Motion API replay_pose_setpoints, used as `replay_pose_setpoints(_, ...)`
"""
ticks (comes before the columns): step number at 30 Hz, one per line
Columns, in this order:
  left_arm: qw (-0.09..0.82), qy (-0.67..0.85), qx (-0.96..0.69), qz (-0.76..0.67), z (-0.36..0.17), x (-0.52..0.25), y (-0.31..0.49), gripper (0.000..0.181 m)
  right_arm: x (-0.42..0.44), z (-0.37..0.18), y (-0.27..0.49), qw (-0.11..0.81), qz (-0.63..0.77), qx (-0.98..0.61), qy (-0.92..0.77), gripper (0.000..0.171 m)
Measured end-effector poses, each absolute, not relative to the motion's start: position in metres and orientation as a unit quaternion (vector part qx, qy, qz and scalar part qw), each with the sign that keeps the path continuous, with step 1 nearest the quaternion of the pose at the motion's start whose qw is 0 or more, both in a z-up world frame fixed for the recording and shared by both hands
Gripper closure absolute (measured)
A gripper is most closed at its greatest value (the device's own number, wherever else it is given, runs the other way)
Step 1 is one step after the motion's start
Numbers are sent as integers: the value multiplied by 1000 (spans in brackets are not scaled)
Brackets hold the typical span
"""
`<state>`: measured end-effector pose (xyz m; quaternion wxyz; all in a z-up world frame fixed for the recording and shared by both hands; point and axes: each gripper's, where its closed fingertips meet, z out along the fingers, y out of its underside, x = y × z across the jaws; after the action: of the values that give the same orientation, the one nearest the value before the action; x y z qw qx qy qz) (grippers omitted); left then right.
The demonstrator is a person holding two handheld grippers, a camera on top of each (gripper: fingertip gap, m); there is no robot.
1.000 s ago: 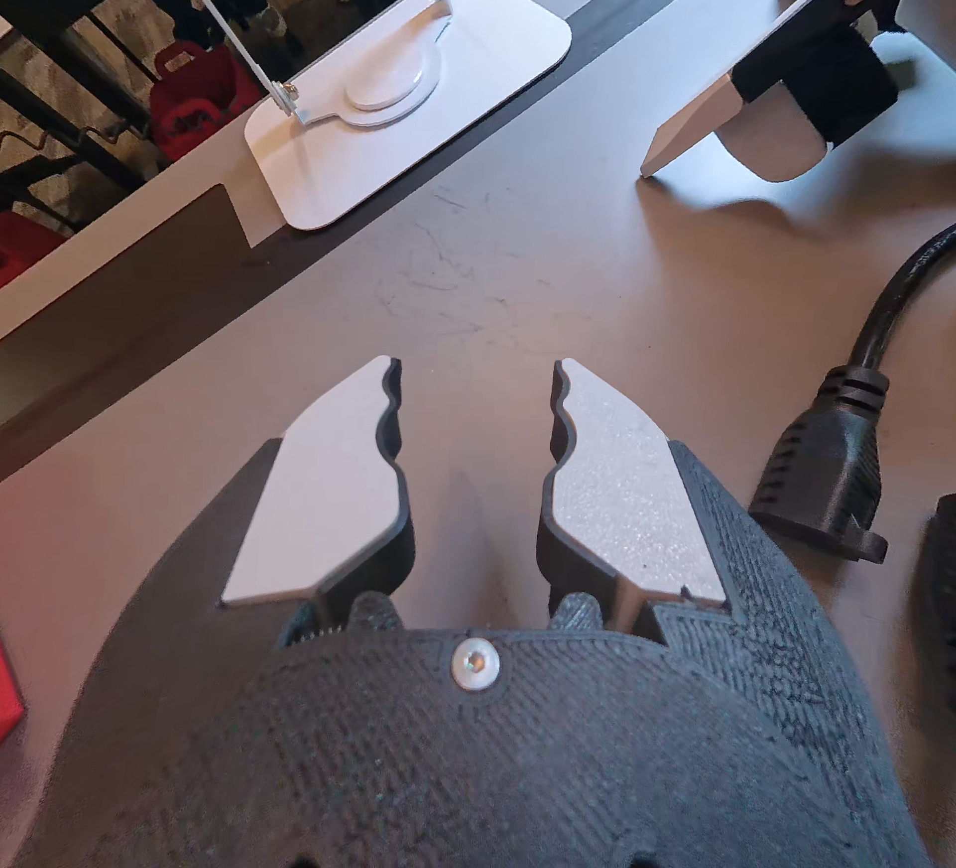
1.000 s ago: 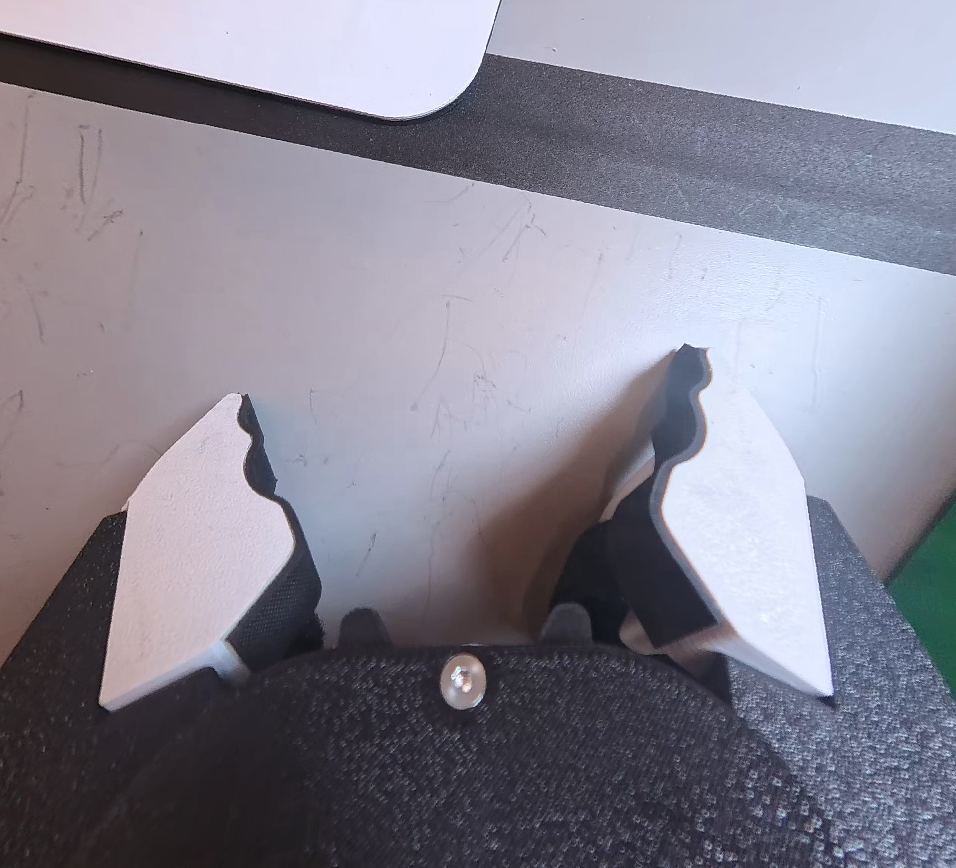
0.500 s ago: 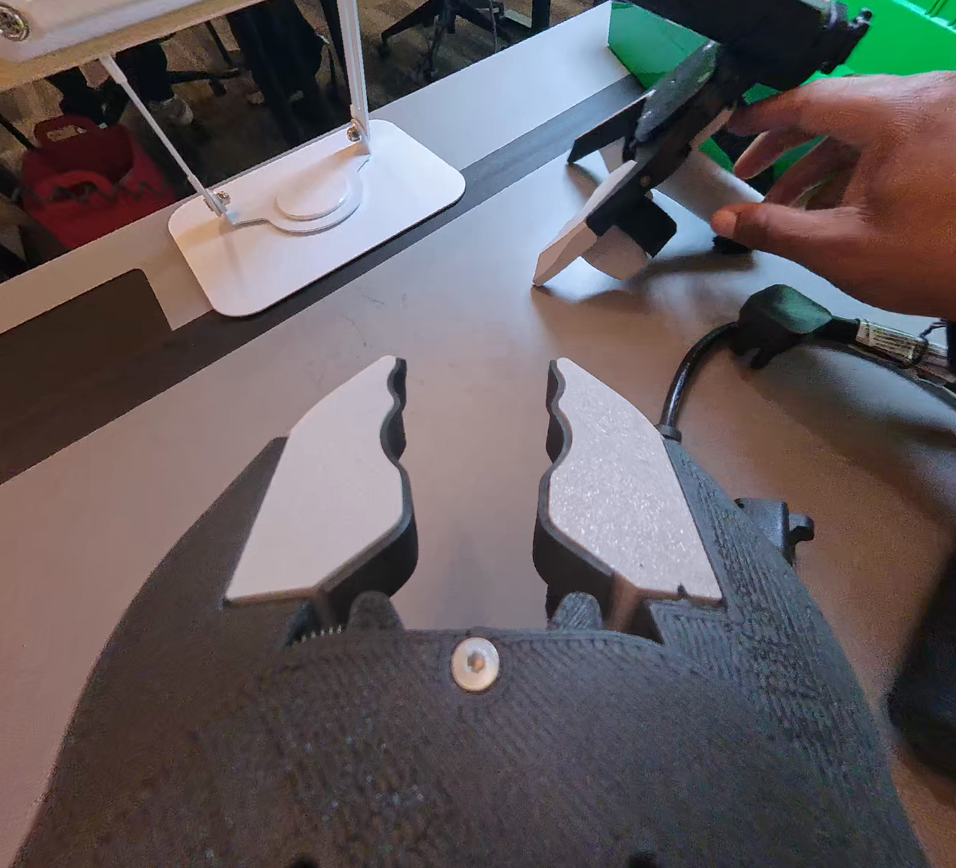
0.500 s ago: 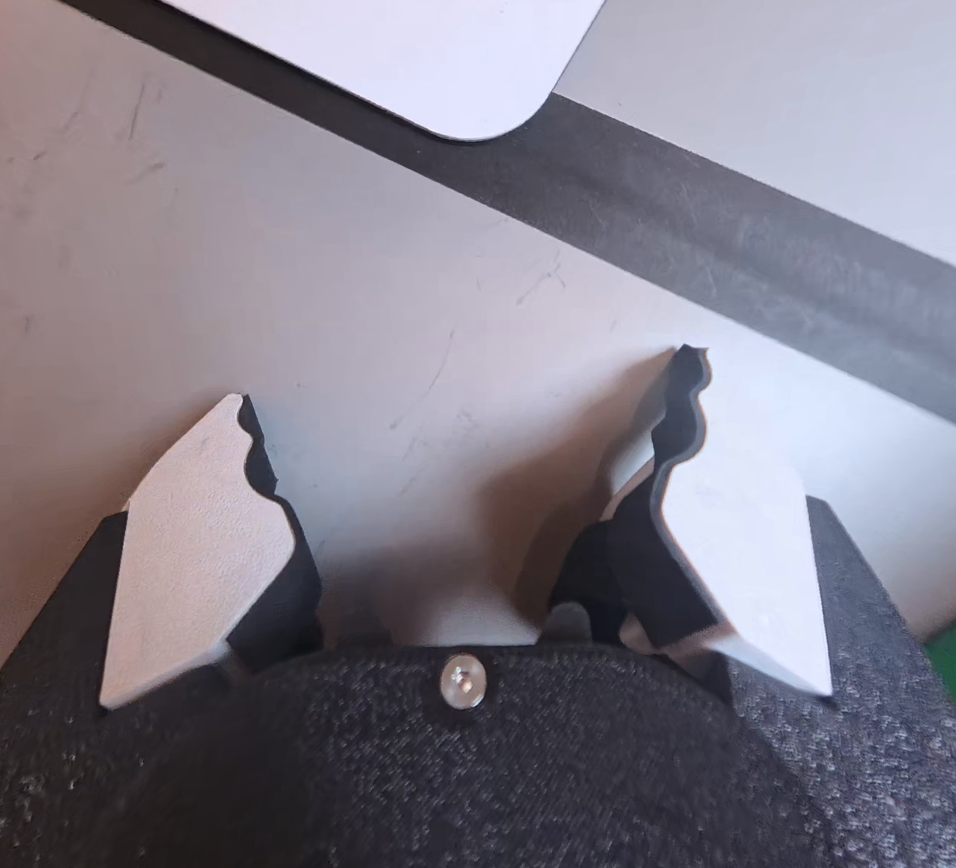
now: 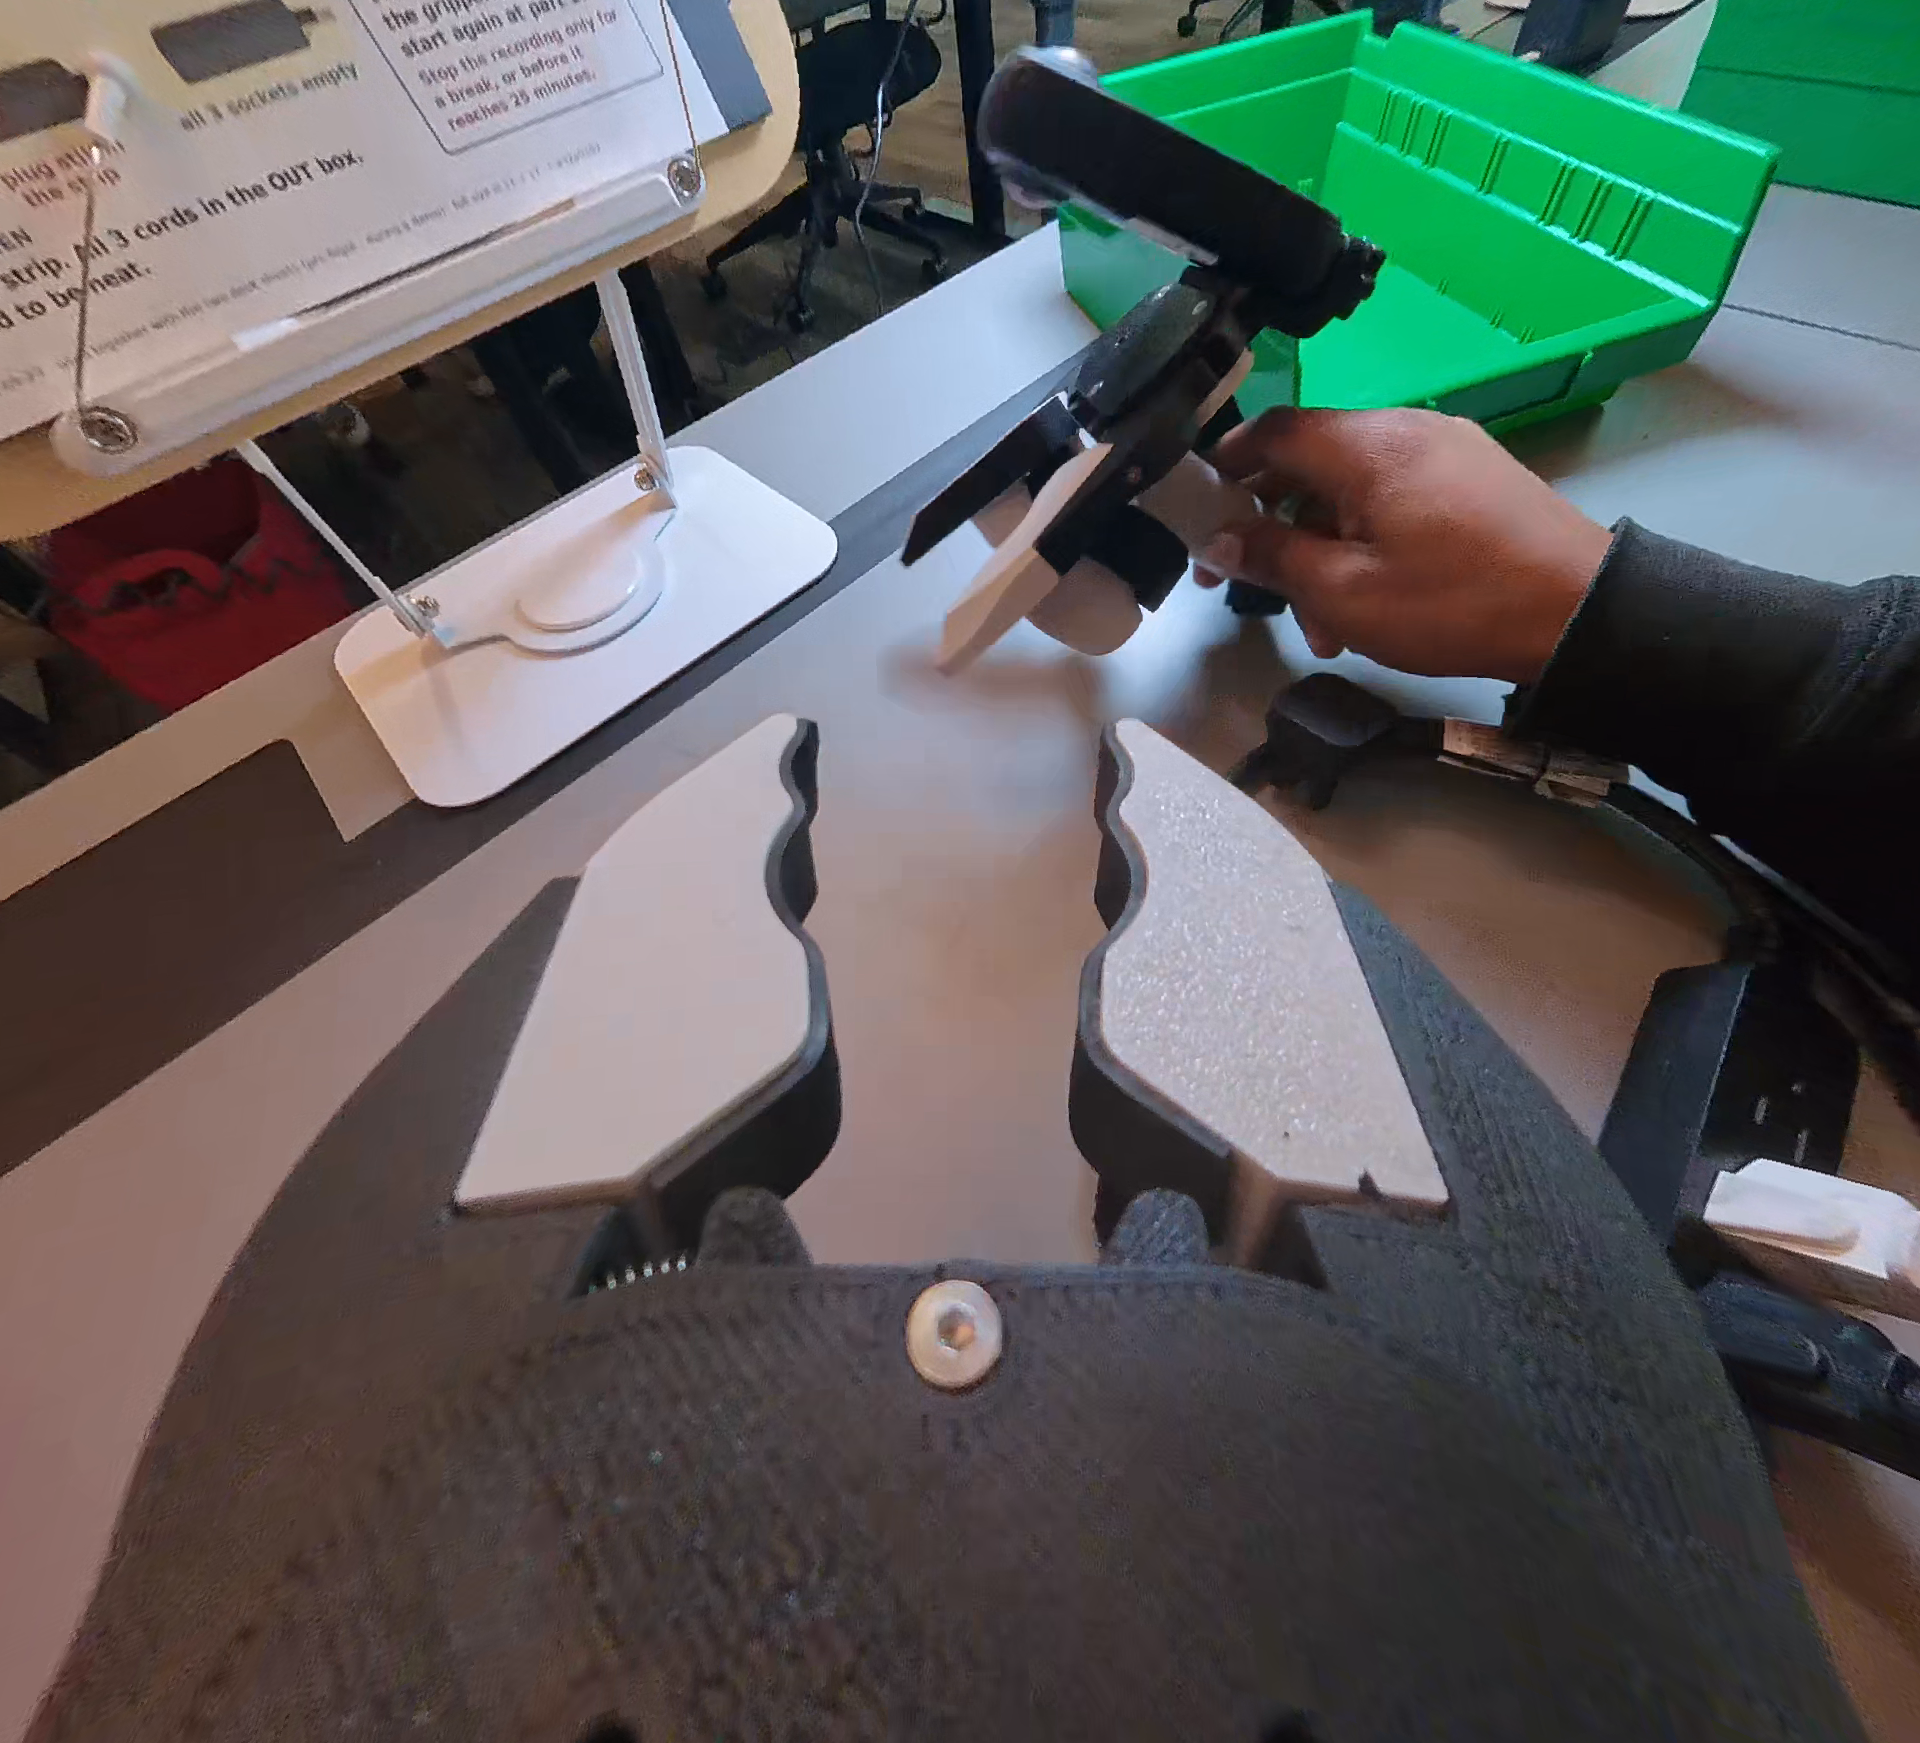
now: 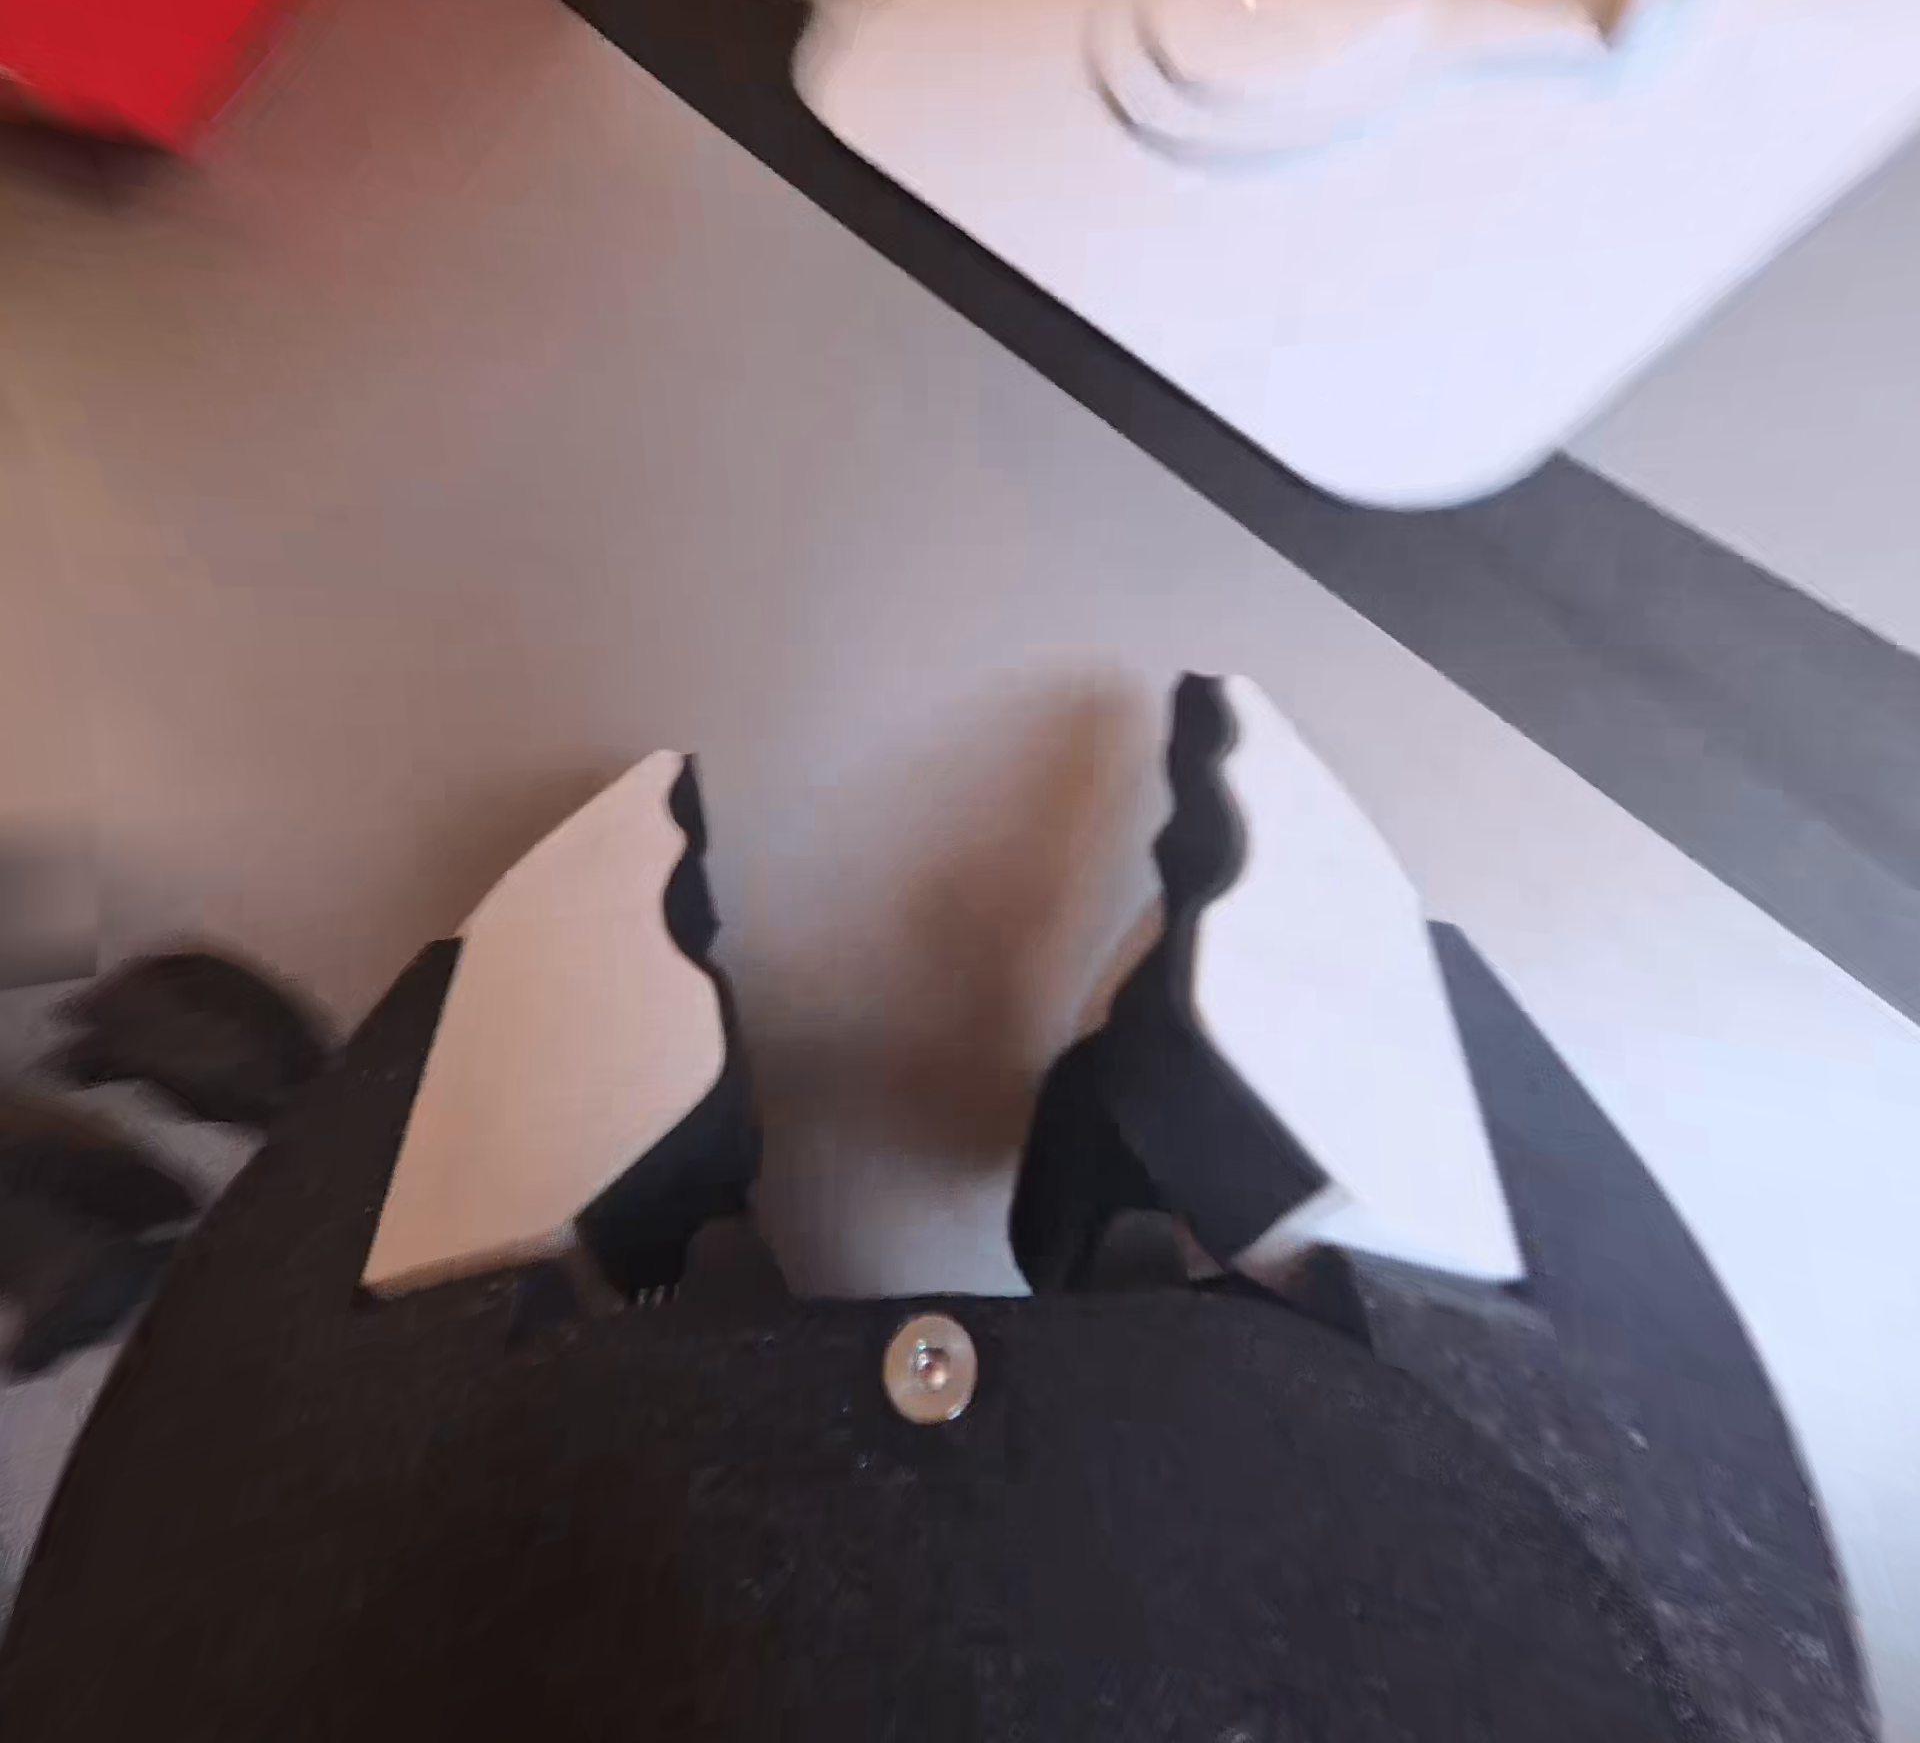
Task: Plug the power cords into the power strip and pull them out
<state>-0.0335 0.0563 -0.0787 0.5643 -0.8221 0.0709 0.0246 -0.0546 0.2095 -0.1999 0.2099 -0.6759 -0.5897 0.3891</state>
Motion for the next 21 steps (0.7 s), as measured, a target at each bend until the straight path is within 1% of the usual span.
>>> replay_pose_setpoints(1,568,71,-820,25,-75,-34,55,130,-61,-177,195,209,458,-648,-572,87)
replay_pose_setpoints(2,571,70,-817,26,-71,-35,54,130,-63,-155,184,205,515,-625,-550,80)
replay_pose_setpoints(3,576,68,-814,26,-67,-37,52,130,-60,-136,172,187,566,-599,-534,64)
replay_pose_setpoints(4,581,65,-811,25,-61,-40,50,130,-50,-112,151,155,632,-534,-540,46)
replay_pose_setpoints(5,587,61,-807,24,-56,-42,48,130,-33,-86,129,116,697,-438,-556,32)
replay_pose_setpoints(6,591,57,-804,23,-51,-45,46,130,-17,-70,116,93,734,-364,-567,23)
replay_pose_setpoints(8,599,53,-799,23,-44,-49,44,131,-12,-66,110,68,737,-347,-576,26)
replay_pose_setpoints(10,603,52,-796,23,-41,-50,42,131,1,-52,97,-12,772,-292,-564,27)
replay_pose_setpoints(11,603,53,-795,25,-41,-51,42,131,12,-39,93,-66,805,-249,-535,25)
replay_pose_setpoints(12,603,54,-795,27,-41,-51,42,131,20,-24,95,-114,839,-212,-488,27)
replay_pose_setpoints(14,601,58,-797,24,-43,-50,43,131,30,-3,109,-175,891,-139,-396,27)
replay_pose_setpoints(16,595,70,-800,10,-48,-44,44,129,47,8,126,-164,926,-27,-339,31)
replay_pose_setpoints(18,597,78,-799,3,-50,-41,45,128,57,4,123,-157,923,20,-352,33)
replay_pose_setpoints(19,598,85,-797,-1,-49,-38,45,127,62,4,123,-168,918,39,-358,33)
replay_pose_setpoints(21,600,96,-795,-4,-49,-33,45,126,70,6,125,-222,903,69,-362,33)
